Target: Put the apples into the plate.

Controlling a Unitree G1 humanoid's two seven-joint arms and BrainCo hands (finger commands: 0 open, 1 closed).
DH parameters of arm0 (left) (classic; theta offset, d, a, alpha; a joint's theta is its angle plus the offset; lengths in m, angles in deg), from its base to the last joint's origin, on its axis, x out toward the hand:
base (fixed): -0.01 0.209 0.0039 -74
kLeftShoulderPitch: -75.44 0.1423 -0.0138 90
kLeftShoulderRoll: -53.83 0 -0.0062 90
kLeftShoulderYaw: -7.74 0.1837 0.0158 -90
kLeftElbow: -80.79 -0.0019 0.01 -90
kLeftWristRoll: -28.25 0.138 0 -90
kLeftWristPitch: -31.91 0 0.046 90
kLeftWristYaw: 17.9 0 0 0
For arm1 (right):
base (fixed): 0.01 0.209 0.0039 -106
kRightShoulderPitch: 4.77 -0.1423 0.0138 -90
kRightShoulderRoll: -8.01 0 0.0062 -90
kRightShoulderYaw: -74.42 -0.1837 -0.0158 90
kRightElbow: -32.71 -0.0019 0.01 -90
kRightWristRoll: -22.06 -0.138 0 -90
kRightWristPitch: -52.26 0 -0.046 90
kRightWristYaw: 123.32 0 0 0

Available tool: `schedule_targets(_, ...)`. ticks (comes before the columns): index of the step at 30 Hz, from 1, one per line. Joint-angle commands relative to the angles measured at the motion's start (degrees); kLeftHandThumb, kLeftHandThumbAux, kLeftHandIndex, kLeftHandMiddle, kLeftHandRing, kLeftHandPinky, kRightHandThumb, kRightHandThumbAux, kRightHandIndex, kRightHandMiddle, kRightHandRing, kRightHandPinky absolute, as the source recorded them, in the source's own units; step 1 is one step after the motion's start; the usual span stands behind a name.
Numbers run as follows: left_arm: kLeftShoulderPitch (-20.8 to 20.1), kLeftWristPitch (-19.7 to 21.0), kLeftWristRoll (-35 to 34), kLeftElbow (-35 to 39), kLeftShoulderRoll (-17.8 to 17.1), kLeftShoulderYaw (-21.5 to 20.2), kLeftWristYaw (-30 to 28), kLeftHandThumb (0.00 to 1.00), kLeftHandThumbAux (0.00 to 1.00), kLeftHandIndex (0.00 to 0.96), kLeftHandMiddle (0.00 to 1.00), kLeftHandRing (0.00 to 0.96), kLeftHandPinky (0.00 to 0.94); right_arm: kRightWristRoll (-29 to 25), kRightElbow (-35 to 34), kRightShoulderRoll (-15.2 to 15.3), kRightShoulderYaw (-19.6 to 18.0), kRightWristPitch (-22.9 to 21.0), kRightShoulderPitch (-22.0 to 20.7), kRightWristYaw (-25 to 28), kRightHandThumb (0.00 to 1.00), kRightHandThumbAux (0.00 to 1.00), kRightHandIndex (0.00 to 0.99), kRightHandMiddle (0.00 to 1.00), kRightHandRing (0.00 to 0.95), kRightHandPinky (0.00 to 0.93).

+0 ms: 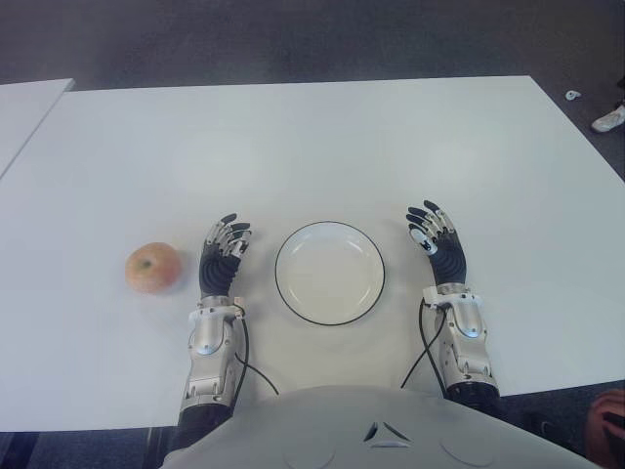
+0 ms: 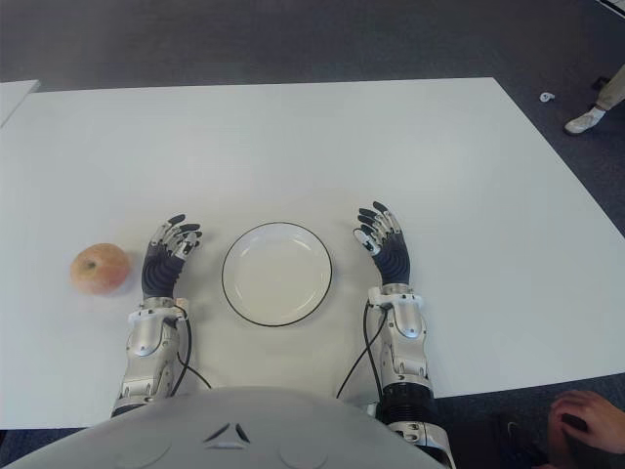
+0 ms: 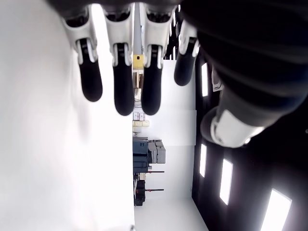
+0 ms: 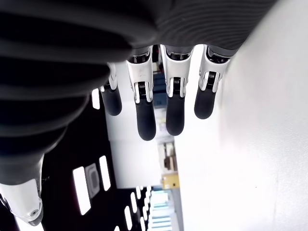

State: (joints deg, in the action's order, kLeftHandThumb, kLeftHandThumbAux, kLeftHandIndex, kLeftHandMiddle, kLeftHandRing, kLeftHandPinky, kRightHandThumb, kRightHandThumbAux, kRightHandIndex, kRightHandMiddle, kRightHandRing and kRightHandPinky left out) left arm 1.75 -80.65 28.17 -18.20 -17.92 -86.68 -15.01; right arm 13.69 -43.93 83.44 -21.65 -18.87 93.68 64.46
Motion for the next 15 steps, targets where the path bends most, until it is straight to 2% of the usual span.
schedule_targets(1,-0.16,1.27,0.14,-0.64,0.07,-0.16,0.60,0.227,0.624,0.234,0.357,0.364,0.358,0.04,1.85,-0.20,-0.10,-3.17,1.84,-0.46,0.381,0.625,0.144,0.292,0.244,0.248)
schedule_targets(6,-0.22,1.35,0.56,-0.60,0.02,-0.14,0.86,0.226,0.622,0.236,0.354,0.362,0.354,0.06,2.14,-0.20,-0.22,-3.18,1.74,-0.68,0.390,0.621,0.151,0.305,0.258,0.269)
schedule_targets(15,-0.61,1.52,1.69,-0.29,-0.50,-0.02,1.12,0.237,0.620,0.215,0.340,0.346,0.333,0.04,3.35,-0.17,-0.35,-2.39,1.06,-0.39,0.376,0.629,0.156,0.307,0.262,0.253)
